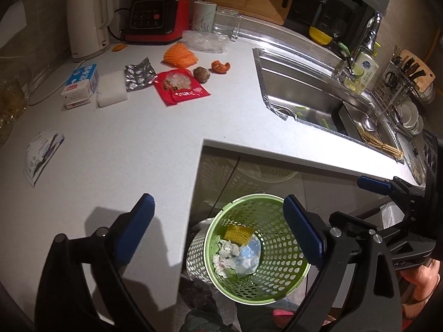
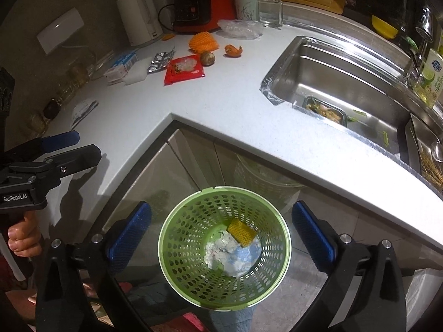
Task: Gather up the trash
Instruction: 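Grasp the white paper packets with the left tool while the right tool grasps the red food bag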
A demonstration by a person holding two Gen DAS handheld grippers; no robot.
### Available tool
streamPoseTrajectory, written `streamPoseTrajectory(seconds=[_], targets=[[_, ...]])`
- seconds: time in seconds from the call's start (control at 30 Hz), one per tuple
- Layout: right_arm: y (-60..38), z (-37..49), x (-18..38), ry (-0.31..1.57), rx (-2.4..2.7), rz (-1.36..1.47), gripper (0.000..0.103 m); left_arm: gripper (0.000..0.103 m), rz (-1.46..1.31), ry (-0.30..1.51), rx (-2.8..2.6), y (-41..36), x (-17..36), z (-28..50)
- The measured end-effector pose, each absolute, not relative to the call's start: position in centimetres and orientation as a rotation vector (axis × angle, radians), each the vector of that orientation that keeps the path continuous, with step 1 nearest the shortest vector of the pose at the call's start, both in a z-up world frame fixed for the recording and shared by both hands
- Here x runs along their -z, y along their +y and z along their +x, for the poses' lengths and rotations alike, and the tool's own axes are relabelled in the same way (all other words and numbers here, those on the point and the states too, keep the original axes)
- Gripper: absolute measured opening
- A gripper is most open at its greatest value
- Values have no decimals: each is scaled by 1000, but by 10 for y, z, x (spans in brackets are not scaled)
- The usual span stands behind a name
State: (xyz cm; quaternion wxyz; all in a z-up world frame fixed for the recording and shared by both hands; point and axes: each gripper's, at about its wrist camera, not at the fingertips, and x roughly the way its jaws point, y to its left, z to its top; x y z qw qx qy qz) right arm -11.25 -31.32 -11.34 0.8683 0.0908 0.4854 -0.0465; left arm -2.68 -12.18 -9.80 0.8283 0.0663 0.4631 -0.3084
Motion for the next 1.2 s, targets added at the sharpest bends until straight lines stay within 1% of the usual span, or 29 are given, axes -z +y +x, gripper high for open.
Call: streamPoseTrajectory(seconds=[0.23,0.43,0.57,0.73,0.97,1.07,1.1,1.13,1.17,1.2], targets=[[-297,-65,90,971,18,130,101,95,129,869,554,-69,79,16],[-276,-17,79,941,-60,97,101,95,171,803,444,-13,80,64],[-261,19,77,931,-101,93,101,95,203,787,371,20,91,97],[-243,62,79,933,-151,79,101,95,212,814,332,48,113,134],[-221,119,89,937,-199,89,101,91,261,845,344,46,147,163],[-214,140,96,944,-215,98,101,91,269,863,349,44,157,171],[-212,147,99,946,-217,99,101,90,270,867,352,44,160,173],[-210,152,101,948,-218,105,101,86,272,867,355,43,163,174],[-209,158,103,950,-219,112,101,77,276,875,360,43,166,176],[-208,163,104,952,-219,118,101,72,281,883,364,42,168,177]])
